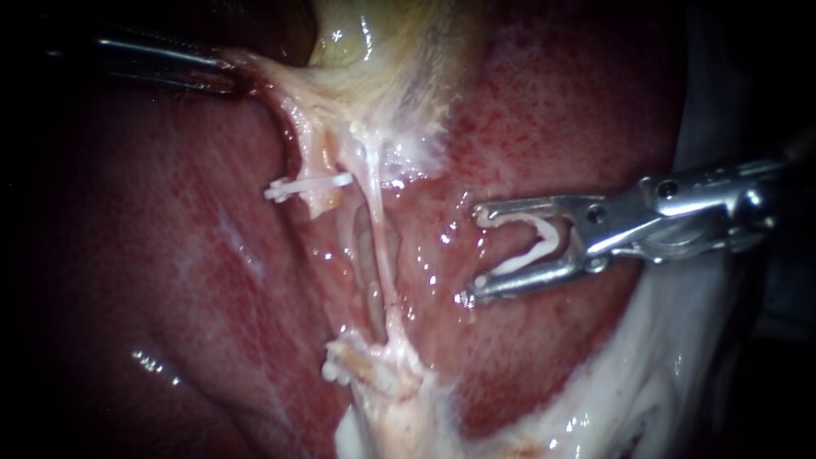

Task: Clipping first clip right tube

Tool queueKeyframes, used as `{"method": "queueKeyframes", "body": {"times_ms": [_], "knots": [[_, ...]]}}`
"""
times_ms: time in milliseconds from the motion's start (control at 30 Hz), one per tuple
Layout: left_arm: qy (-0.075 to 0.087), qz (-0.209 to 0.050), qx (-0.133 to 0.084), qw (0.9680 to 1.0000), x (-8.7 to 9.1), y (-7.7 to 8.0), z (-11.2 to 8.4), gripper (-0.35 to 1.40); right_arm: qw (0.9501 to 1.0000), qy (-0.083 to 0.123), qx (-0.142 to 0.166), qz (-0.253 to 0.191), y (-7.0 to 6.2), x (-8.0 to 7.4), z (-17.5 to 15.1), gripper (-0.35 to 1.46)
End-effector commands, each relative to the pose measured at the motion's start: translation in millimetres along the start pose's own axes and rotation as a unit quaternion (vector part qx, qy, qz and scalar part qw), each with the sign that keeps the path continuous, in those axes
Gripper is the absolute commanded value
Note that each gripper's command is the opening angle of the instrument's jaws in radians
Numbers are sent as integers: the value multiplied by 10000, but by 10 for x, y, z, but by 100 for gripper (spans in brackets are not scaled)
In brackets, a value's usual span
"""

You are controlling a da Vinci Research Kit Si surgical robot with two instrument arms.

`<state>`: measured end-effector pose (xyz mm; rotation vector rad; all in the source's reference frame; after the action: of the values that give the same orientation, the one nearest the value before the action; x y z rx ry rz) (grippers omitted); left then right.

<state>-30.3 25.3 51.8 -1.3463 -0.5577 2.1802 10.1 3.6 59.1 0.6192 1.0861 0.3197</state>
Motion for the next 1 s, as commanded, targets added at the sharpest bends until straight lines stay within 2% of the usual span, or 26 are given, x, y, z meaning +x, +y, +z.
{"method": "queueKeyframes", "body": {"times_ms": [33,233,600,767,1000], "knots": [[-2,-3,0,10000,0,0,0,-35,10000,-18,7,5,-1,-3,5,50],[-2,-5,4,10000,0,0,-1,-35,9999,-42,116,113,-3,-16,31,50],[-2,-7,6,10000,0,1,-3,-35,9993,-87,218,297,5,-39,68,50],[-2,-8,22,10000,0,1,-3,-35,9989,-124,306,341,7,-43,81,50],[-2,-9,24,10000,0,1,-3,-35,9977,-75,509,439,8,-45,101,50]]}}
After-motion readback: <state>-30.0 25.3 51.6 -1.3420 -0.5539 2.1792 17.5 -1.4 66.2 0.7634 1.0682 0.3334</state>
